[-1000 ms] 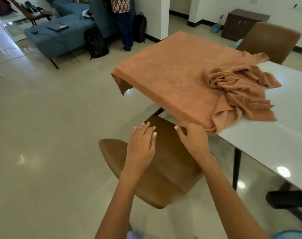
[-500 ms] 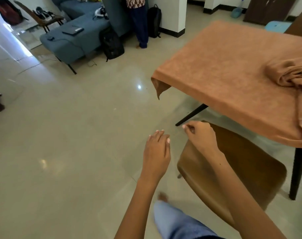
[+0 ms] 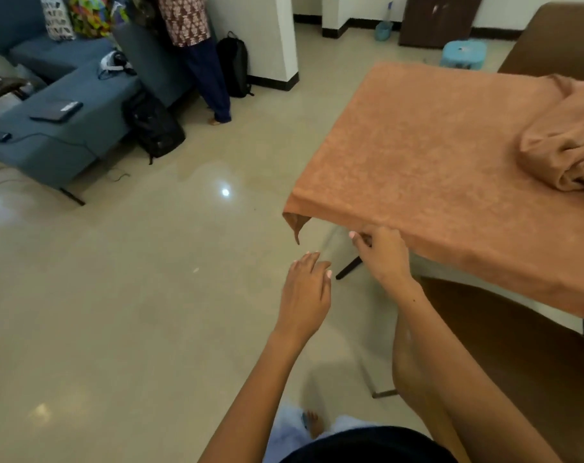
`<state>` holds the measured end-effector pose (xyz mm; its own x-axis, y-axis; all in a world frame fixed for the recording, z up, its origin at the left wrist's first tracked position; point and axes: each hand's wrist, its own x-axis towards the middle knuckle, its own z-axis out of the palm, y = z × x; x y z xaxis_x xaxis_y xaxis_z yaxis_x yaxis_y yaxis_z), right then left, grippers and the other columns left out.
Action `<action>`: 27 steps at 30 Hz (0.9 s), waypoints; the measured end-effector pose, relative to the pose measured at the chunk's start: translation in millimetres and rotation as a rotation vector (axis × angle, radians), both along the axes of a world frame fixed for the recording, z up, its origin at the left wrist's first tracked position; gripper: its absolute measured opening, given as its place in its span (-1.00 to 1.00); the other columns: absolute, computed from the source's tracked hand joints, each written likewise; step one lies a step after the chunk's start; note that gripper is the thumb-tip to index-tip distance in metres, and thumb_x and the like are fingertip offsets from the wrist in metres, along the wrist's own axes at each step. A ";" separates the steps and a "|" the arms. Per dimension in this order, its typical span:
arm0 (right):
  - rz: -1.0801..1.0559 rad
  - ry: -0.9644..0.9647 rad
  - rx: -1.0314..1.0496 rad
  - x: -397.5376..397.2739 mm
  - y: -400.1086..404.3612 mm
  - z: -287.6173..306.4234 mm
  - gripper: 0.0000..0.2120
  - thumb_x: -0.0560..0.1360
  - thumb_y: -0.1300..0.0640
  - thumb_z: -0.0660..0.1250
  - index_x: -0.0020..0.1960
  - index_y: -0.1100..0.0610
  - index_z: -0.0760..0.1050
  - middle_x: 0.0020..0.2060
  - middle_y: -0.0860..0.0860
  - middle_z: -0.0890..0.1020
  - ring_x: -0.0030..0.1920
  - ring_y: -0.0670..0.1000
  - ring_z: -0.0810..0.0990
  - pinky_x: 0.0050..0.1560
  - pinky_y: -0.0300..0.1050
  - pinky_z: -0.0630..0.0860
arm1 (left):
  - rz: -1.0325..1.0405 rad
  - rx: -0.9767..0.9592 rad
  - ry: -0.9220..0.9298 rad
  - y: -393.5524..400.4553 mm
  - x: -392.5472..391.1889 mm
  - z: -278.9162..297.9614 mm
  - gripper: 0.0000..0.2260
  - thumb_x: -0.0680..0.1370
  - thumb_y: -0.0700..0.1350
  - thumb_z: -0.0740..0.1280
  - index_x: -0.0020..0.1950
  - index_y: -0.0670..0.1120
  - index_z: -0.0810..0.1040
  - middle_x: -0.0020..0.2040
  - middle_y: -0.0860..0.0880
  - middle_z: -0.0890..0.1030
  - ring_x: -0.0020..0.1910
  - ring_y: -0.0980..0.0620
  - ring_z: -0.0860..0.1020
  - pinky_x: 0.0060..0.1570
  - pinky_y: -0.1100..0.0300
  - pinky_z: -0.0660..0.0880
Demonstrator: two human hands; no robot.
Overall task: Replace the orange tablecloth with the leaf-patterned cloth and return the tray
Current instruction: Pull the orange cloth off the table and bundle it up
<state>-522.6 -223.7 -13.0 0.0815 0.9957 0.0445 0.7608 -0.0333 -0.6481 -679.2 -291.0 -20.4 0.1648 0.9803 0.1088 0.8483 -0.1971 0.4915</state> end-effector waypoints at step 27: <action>-0.179 -0.261 -0.092 -12.0 270.4 -166.4 -0.56 0.62 -0.14 -0.06 0.39 -0.05 0.36 0.42 -0.02 0.33 0.44 0.00 0.21 0.42 0.00 0.00 | -0.620 -0.116 0.311 403.9 -16.3 -154.7 -0.40 0.62 0.20 -0.11 0.52 -0.15 0.14 0.54 -0.12 0.12 0.52 -0.04 0.04 0.40 -0.02 0.06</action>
